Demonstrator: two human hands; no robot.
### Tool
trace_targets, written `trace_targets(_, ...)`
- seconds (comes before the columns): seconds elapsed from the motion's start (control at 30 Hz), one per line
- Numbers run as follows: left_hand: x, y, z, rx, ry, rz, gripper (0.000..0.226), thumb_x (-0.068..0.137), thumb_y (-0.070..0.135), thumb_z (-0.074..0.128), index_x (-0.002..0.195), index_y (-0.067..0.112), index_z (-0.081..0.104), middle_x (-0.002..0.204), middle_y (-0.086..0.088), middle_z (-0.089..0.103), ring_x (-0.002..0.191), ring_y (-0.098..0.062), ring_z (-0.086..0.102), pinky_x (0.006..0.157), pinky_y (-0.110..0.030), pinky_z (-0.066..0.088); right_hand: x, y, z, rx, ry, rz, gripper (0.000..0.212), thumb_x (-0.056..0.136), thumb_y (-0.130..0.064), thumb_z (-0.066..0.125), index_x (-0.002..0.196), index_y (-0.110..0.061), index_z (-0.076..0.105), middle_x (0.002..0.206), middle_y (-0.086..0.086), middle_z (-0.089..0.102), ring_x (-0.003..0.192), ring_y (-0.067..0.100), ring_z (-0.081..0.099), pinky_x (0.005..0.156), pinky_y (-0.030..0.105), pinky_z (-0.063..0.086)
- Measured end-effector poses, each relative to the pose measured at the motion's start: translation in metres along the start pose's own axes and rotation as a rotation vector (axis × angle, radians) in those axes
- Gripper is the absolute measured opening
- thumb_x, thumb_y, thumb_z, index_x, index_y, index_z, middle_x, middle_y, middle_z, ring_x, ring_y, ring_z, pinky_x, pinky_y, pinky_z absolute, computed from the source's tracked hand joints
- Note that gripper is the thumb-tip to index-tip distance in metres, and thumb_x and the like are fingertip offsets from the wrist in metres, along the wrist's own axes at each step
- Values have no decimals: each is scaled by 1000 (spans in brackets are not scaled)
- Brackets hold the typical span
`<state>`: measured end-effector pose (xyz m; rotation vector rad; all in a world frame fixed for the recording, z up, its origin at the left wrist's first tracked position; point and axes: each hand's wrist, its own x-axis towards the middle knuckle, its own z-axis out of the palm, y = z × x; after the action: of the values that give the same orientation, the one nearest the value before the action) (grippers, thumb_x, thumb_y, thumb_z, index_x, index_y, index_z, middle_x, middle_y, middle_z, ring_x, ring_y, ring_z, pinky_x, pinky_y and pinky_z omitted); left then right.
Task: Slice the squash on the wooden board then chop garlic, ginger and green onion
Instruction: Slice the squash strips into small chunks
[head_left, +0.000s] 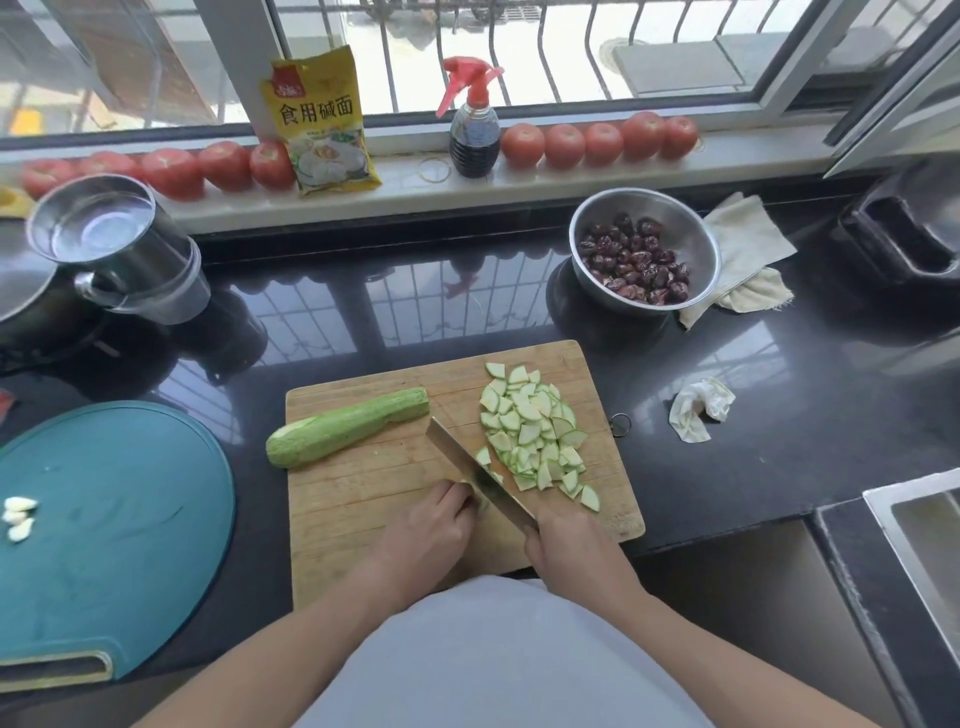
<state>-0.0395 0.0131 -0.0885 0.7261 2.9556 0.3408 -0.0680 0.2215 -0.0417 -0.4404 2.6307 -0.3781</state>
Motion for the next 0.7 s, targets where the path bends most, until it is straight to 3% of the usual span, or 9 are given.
trace_targets(0.13,3,2,-3,15,11,12,33,65,0,64,94,9,74,92,-5,67,81,-21,65,59,-27,56,-8,4,-5,-94,-51,-12,17,94,-21,41,93,-14,57,91,4,62,82,29,58,71,43,51)
trace_targets(0.2,3,2,-6,18,11,23,33,63,0,67,94,10,75,90,-4,66,80,-20,65,60,-27,56,-9,3,-6,-131,-66,0,15,94,-19,42,87,-14,55,84,5,59,77,29,57,65,41,48)
trace_targets(0.33,5,4,-10,50,-11,38,37,57,2,77,93,11,76,89,-3,67,79,-19,65,63,-25,55,-11,2,-3,-192,-60,20,16,92,-17,44,77,-17,45,64,0,43,60,28,44,52,35,30)
trace_targets(0.47,6,3,-9,43,-26,-4,38,59,2,77,96,11,76,92,-4,68,81,-20,66,56,-26,55,-6,0,0,-288,-92,-14,29,82,-7,51,64,-20,32,53,-3,37,42,18,26,44,30,9)
trace_targets(0.6,5,4,-8,31,-58,-21,29,71,1,70,98,14,73,92,-2,63,81,-20,61,53,-29,54,12,-6,12,-177,-113,65,17,87,-8,42,74,-19,40,75,5,59,68,27,58,52,33,31)
trace_targets(0.7,5,2,-12,20,-53,-19,28,72,2,71,97,14,73,90,-2,62,80,-19,60,53,-28,53,21,-15,9,-94,-24,58,12,90,-15,45,81,-19,51,84,5,63,80,30,61,57,35,37)
